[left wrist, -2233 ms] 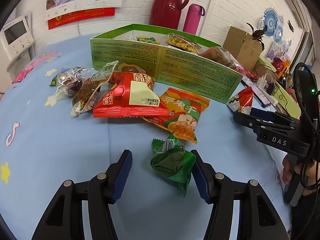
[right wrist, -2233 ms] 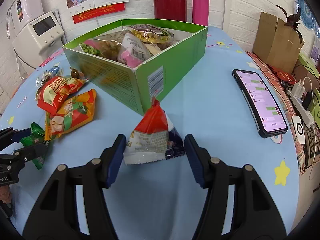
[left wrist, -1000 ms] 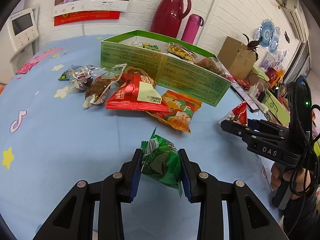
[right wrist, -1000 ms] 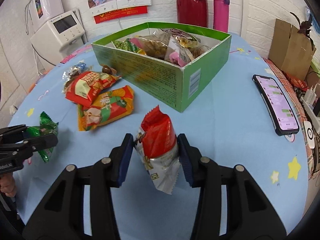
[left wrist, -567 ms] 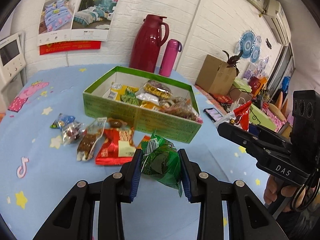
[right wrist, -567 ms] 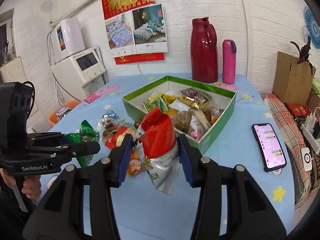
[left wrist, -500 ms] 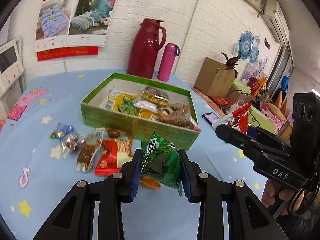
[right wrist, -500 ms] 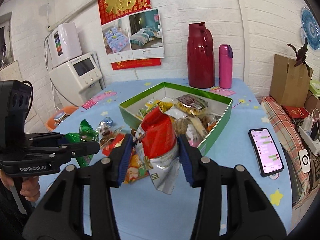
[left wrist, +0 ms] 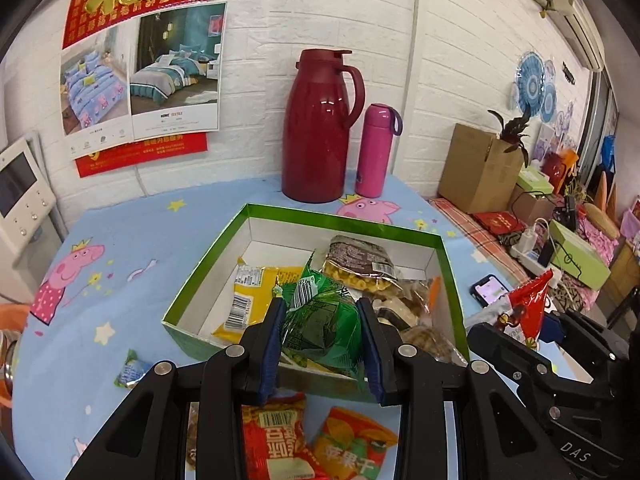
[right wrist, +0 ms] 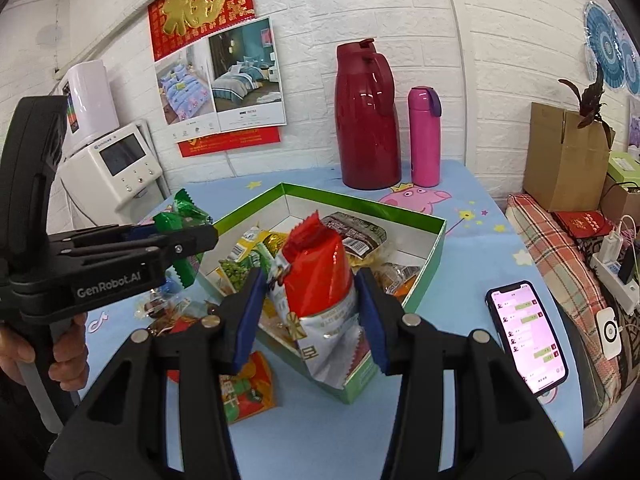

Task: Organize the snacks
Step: 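Carry the candy and packet into the green box and open both grippers, then move both grippers back over the loose snacks beside the box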

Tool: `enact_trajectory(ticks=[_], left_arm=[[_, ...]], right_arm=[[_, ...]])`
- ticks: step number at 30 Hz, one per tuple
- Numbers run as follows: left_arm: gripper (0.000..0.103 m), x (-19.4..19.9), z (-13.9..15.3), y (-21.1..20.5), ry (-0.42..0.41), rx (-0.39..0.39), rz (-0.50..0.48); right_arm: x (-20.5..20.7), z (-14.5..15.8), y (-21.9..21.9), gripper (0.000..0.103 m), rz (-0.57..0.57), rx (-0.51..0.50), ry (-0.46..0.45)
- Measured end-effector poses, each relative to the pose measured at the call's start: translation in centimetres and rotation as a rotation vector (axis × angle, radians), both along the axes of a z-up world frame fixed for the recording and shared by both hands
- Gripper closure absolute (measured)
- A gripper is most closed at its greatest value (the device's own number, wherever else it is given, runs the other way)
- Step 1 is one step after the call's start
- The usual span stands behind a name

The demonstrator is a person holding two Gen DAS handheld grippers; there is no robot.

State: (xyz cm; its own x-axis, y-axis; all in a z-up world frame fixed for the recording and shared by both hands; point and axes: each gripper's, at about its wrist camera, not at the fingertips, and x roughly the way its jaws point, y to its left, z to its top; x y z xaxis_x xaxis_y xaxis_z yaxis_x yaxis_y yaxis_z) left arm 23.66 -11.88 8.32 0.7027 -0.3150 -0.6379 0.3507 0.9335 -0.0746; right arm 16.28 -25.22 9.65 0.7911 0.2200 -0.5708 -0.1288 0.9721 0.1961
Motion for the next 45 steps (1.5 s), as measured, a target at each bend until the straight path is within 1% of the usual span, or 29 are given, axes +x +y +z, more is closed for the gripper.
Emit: enact_trajectory(ticks=[3,6,11,12,13,14,15,16,17,20,22,23,29,32,36,45], left_arm=[[0.068,1.2,-0.6,-0.2,0.012,0.010,-0.001],[0.068,2.4,-1.3,-0.3,0.021,0.023,0.000],[0.066,3.6,-2.0,-0.4,0.012,0.037,0.007],[0.052,3.7,-2.1,-0.4,0.004,0.036,0.004],[0.028,3.8,-2.2,-0.3,-0.005,0.040,0.014],[0.017,3.7,-2.2,0.0,-0.020,0.042,0.040],[0.009,3.5,-2.1,0.3,-0.047,0.037,0.070],[0.006,3.2,-2.0,0.7,-0.070,0.029,0.087],[0.005,3.0,-1.9,1.0,-0.083,0.022,0.094],[0.004,2.7,-1.6,1.6,-0.079,0.013,0.098],[0.004,2.4,-1.4,1.8,-0.084,0.011,0.100],[0.004,2.2,-1.3,1.9,-0.086,0.011,0.099],[0.004,0.3,-0.3,2.4,-0.104,0.013,0.092],[0.004,-0.9,0.3,2.7,-0.112,0.012,0.088],[0.004,-2.7,0.9,3.2,-0.131,0.029,0.092],[0.004,-6.1,0.9,5.1,-0.129,0.022,0.096]], right_arm=[[1.4,-0.7,-0.4,0.055,-0.006,0.006,0.013],[2.6,-1.4,-0.5,0.055,-0.005,-0.010,0.022],[4.2,-2.8,-0.2,0.053,0.016,-0.023,0.047],[4.4,-3.1,0.0,0.048,0.027,-0.037,0.048],[4.5,-3.3,0.2,0.035,0.029,-0.057,0.051],[4.4,-3.4,0.3,0.029,0.016,-0.077,0.046],[4.3,-3.4,0.2,0.020,0.007,-0.087,0.033],[4.0,-3.3,0.2,0.017,0.004,-0.089,0.019],[3.8,-3.3,0.0,0.017,0.003,-0.085,0.017],[3.6,-3.2,-0.3,0.014,-0.001,-0.061,0.031],[3.3,-3.0,-0.3,0.007,-0.006,-0.045,0.036],[3.2,-2.8,-0.3,0.007,-0.006,-0.039,0.035],[1.6,-1.4,0.4,0.005,0.003,-0.038,0.009],[0.5,-0.6,1.0,0.002,0.010,-0.043,-0.003],[-1.2,0.3,1.8,0.001,0.026,-0.034,-0.027],[-4.2,0.6,3.4,0.001,0.061,0.010,-0.035]])
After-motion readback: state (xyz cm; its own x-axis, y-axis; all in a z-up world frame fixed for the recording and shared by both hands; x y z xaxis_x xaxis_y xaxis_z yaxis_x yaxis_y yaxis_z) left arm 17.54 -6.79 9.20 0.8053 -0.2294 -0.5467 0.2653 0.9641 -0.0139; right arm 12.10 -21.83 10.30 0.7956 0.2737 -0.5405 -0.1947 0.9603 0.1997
